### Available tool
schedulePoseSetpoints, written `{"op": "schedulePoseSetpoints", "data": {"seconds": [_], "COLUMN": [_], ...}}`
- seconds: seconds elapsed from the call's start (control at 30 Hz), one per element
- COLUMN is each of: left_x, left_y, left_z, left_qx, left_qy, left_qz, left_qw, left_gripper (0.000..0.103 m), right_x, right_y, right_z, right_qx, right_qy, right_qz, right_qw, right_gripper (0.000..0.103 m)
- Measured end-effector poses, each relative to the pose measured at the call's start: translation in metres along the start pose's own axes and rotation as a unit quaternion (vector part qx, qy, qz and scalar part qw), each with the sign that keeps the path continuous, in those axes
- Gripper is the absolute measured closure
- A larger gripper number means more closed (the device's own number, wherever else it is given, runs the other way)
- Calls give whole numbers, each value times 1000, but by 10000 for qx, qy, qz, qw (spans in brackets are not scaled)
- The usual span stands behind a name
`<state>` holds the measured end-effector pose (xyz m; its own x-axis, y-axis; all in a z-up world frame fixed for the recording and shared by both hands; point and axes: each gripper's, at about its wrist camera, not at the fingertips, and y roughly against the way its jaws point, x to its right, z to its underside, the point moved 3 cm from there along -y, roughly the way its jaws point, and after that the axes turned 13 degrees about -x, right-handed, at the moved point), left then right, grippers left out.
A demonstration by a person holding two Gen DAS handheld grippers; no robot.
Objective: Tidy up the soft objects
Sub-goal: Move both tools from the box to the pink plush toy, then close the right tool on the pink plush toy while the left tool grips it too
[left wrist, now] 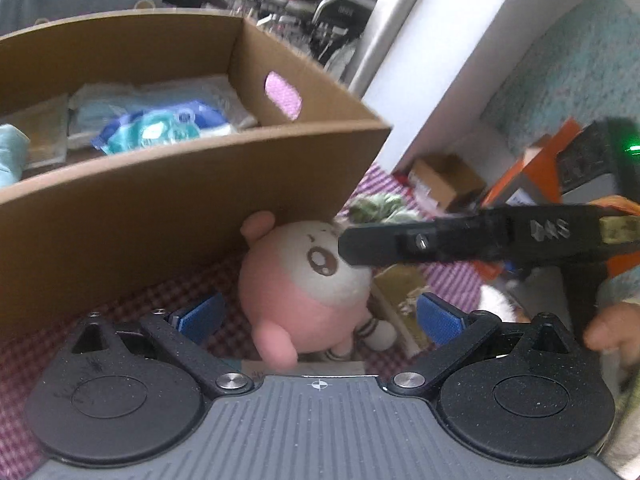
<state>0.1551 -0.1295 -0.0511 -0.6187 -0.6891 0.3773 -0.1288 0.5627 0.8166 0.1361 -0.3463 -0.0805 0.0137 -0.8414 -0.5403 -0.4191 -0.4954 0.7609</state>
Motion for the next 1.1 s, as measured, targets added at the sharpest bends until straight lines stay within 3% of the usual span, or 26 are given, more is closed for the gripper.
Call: {"op": "schedulePoseSetpoints", "data": {"seconds": [0.1, 0.3, 0.43, 0.57, 1.1], "left_x": [-1, -6, -9, -9, 29], "left_y": [-14, -31, -36, -27, 49], "left_z": [-5, -10, -12, -13, -6], "left_qx": [-189, -465, -481, -214, 1023], "left_qy": [-66, -61, 25, 44, -313], "left_qz": [1, -7, 69, -55, -274], "left_qw": [9998, 9989, 9988, 9997, 9939], "left_gripper": [2, 9, 14, 14, 13], "right_x": [2, 16, 15, 14, -32], "right_y": [-2, -17, -16, -13, 49], "right_z": [4, 4, 7, 11, 27], "right_qx": [-82, -292, -97, -21, 915], "right_qy": [48, -260, -164, -163, 148], "right_qz": [19, -407, -387, -414, -717], "right_qw": [10000, 9984, 9991, 9990, 9931], "right_gripper": [4, 6, 13, 23, 24]}}
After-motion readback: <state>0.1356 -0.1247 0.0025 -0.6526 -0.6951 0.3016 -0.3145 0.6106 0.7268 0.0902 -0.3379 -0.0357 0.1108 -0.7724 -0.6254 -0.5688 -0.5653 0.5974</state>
